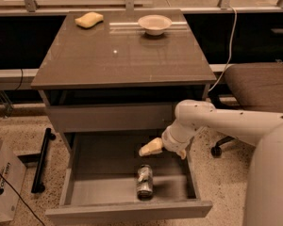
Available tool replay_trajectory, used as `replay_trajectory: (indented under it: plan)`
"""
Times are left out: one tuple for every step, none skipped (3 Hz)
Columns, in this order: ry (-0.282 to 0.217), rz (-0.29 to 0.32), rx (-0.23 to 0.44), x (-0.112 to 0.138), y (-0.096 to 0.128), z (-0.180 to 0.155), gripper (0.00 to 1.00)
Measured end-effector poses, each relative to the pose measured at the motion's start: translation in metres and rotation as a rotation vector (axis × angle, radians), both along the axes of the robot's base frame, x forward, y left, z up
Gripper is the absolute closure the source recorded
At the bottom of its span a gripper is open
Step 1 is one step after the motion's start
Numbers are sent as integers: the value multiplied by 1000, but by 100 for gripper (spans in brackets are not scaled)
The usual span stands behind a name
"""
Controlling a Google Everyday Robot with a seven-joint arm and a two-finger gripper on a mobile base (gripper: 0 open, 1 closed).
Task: Pick 7up can from middle drawer and place on counter
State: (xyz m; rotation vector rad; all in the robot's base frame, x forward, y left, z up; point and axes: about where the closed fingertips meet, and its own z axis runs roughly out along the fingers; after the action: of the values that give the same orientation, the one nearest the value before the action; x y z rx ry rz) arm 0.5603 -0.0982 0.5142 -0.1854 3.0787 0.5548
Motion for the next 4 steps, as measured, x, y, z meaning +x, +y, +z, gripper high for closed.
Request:
replay_trajectory:
  plan:
    - [76,-65,7,3,17,-43,0]
    - [153,-102,-23,-2,32,-85,0]
    - [236,-138,-49,-13,47,-126,0]
    - [266,-151,-64,-19,56,-142,0]
